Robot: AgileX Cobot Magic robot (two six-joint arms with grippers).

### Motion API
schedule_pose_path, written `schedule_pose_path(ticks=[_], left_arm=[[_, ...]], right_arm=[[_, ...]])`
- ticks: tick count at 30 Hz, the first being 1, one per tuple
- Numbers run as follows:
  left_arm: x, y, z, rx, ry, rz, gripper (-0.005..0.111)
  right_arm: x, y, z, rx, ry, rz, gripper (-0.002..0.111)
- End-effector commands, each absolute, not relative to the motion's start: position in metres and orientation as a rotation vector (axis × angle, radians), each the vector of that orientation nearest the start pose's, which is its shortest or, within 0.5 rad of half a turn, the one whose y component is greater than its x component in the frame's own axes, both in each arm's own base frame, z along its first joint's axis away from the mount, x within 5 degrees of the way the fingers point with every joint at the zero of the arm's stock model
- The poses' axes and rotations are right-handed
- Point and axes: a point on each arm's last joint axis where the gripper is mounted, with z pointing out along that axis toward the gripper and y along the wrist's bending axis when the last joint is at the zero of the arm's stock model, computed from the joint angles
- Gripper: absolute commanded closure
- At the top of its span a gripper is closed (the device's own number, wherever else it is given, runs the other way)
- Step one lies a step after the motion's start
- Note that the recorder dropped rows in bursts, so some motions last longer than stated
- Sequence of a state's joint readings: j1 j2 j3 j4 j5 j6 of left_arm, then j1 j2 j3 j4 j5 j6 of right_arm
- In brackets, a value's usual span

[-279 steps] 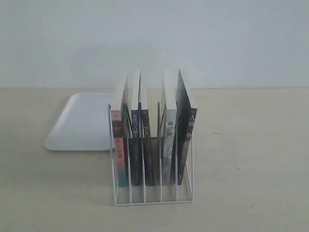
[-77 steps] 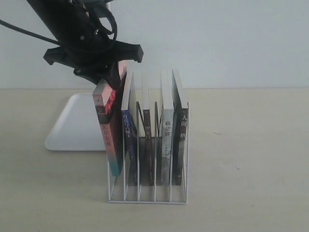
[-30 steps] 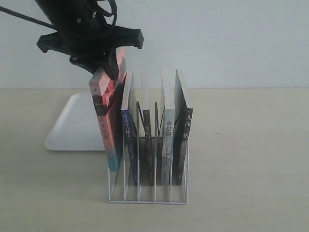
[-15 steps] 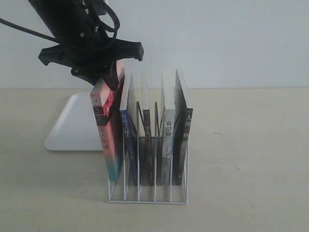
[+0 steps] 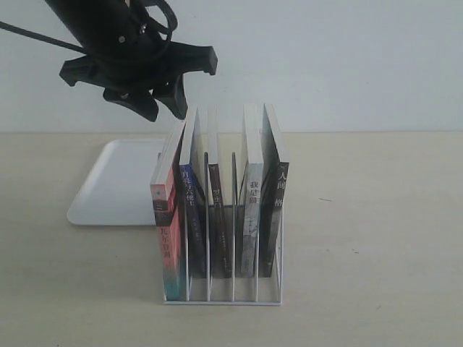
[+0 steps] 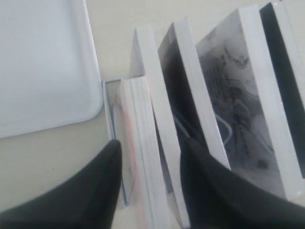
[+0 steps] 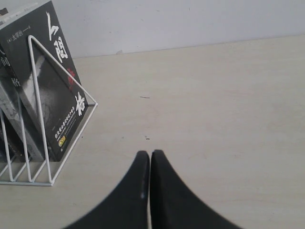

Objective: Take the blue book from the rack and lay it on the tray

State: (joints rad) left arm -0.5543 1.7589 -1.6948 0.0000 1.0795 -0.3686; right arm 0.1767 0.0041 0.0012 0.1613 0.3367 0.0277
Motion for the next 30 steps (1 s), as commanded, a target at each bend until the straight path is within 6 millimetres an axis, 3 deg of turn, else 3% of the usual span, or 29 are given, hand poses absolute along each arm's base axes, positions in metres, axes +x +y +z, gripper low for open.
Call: schedule_pose_path(ticks=[1,5,12,20,30], left_arm=[[0.314,-0.205,0.365,0.344,2.576,-0.432,0.068],[0.309,-0.218,0.37,0.409,2.529,-0.573,0.068],[0.308,-0.246,0.363,0.453,2.45,-0.62,0.068],[0.319,-0.255,0.342,0.407,2.504,-0.62,0.068],[0.328,-0.263,0.332,0.362,2.476,-0.639,0.068]], right_arm=[[0.052,0.014,0.183,-0.038,1.823,0.284,0.108],[0.052,0.014,0.183,-0.038,1.823,0.284,0.108],[0.052,0.014,0.183,-0.038,1.823,0.284,0.108],[0.052,0.014,0.183,-0.038,1.823,0.284,0.108],[0.052,0.014,0.183,-0.038,1.823,0.284,0.108]])
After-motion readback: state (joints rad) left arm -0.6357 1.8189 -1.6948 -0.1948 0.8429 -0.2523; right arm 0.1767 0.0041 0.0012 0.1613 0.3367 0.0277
